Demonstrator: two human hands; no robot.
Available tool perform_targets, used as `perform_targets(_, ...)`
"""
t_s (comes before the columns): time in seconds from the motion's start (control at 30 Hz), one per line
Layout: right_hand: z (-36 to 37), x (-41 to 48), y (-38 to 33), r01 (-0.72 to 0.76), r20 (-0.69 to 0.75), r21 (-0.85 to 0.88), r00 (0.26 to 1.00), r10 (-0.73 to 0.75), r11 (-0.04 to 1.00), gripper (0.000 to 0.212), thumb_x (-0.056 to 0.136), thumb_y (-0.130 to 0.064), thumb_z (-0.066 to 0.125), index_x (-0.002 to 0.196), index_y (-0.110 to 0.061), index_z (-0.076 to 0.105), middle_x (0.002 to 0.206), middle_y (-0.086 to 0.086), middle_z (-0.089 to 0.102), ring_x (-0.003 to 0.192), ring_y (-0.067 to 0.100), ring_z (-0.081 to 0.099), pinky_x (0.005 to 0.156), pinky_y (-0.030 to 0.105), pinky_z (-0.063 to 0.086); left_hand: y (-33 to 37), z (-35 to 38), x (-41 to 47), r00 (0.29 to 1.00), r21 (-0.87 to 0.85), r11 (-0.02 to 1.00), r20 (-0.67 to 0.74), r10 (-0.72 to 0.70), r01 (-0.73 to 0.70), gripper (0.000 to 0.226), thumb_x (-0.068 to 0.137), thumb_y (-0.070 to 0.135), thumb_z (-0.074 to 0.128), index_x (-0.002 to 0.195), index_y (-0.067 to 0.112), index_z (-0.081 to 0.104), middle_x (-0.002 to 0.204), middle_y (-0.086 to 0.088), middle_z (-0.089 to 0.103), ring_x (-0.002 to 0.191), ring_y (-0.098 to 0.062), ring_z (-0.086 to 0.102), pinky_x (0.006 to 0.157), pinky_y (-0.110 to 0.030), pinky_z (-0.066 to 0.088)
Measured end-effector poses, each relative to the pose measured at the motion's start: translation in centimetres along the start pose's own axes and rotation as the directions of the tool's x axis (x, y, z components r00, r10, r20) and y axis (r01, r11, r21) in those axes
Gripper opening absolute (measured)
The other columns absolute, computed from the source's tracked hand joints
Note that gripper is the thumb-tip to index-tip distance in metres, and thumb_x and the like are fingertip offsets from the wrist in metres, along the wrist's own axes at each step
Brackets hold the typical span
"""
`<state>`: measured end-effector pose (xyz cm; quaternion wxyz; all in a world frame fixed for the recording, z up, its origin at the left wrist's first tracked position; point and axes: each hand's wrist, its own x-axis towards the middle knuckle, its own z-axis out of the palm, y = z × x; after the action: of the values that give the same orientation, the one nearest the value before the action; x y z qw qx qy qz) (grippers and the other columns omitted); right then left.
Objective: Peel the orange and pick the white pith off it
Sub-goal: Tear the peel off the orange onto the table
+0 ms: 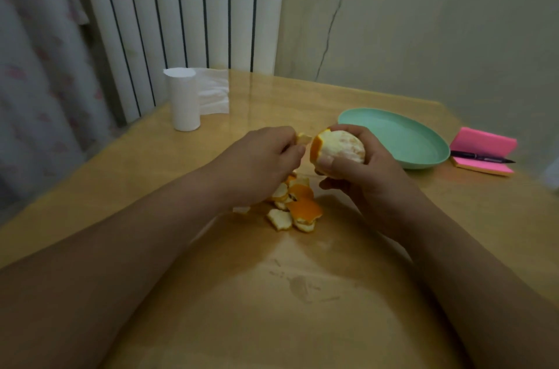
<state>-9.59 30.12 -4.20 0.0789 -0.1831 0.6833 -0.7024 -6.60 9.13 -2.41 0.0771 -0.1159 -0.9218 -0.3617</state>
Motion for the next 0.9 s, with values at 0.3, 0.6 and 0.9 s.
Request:
perform_targets(0.3, 0.5, 0.1, 0.1, -0.021, -0.012, 0.028, 1.000, 0.021, 0.999, 0.041, 0.090, -0.042, 0.068, 0.129, -0.027, 0.066, 0.127, 0.008, 0.069, 0.107, 0.023, 0.071, 0.080, 0.035, 0.057, 0.5, 0.6, -0.6, 0.997, -0.064, 0.997, 0.058, 0.044, -0.040, 0.025, 0.108, 0.053, 0.047, 0.108, 0.030, 0.057, 0.099, 0.007, 0.071, 0.088, -0.011, 0.066, 0.071, -0.033, 0.056)
perform_targets(0.6, 1.2, -0.4, -0.2, 0.052, -0.055, -0.143, 0.997, -0.061, 0.988, 0.031, 0.093, -0.040, 0.064, 0.122, -0.033, 0.069, 0.112, 0.001, 0.071, 0.093, 0.020, 0.074, 0.077, 0.037, 0.061, 0.2, 1.2, -0.8, 0.988, -0.107, 0.983, -0.025, 0.149, -0.151, 0.019, 0.112, 0.036, 0.046, 0.109, 0.023, 0.059, 0.088, 0.007, 0.068, 0.077, -0.005, 0.064, 0.059, -0.022, 0.048)
perform_targets(0.9, 2.2, -0.6, -0.1, 0.078, -0.132, -0.260, 0.984, -0.116, 0.962, 0.017, 0.101, -0.036, 0.062, 0.117, -0.035, 0.067, 0.105, -0.004, 0.071, 0.084, 0.015, 0.073, 0.070, 0.032, 0.062, 0.4, 2.0, -0.2, 0.983, -0.002, 0.991, -0.124, 0.136, -0.137, 0.022, 0.109, 0.034, 0.042, 0.109, 0.019, 0.058, 0.088, 0.002, 0.068, 0.075, -0.015, 0.065, 0.064, -0.043, 0.054)
